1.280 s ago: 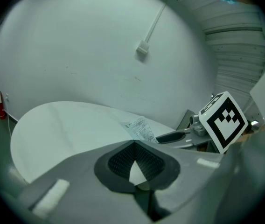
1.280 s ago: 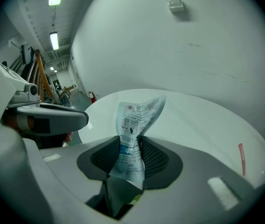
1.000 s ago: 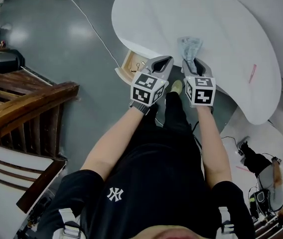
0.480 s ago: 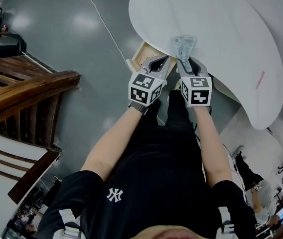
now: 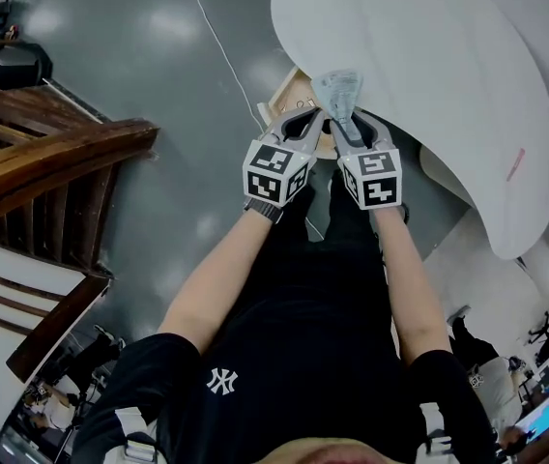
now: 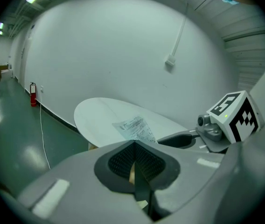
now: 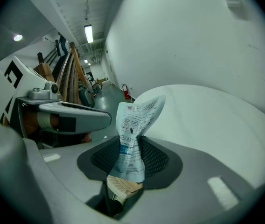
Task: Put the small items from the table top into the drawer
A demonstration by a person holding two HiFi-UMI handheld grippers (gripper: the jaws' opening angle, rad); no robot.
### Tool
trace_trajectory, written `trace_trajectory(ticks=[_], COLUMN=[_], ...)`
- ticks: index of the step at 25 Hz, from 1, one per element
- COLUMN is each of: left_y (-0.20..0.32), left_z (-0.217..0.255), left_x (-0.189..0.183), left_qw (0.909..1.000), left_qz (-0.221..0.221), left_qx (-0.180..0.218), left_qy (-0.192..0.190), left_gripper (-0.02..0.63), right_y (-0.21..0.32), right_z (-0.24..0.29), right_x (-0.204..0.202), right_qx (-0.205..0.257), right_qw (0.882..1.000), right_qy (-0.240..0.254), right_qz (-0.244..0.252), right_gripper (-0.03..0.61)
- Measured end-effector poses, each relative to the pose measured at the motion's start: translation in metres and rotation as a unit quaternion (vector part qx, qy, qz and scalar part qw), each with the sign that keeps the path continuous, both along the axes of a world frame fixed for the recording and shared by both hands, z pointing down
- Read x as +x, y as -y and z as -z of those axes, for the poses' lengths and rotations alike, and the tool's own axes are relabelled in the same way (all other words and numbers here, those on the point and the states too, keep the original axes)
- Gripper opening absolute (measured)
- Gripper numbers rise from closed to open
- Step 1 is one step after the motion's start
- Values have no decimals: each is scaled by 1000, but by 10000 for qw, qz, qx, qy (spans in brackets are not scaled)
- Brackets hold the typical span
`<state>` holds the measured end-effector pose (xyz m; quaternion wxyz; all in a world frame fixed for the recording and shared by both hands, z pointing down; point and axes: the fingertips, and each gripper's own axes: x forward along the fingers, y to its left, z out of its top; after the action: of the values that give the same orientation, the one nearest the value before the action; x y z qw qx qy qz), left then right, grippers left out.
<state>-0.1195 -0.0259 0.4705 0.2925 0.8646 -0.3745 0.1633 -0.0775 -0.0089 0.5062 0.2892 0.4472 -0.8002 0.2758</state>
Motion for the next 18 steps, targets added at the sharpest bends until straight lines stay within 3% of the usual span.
trace_trajectory(ticks=[11,18], left_y=[-4,-5], left_z=[-18,-31], left_x=[-28,-40], left_qw=[9996,9991], left_qz=[257,364], left_qx=[-110,-207], left_qy=[94,102], left_gripper=[0,0], right_y=[-9,-15], right_z=[-33,-59], right_x=[-38,-52], right_qx=[-167,-400], right_qw=[9958,9918], right_qy=[-300,-447], right_qz=[845,1126], right_gripper=[170,172])
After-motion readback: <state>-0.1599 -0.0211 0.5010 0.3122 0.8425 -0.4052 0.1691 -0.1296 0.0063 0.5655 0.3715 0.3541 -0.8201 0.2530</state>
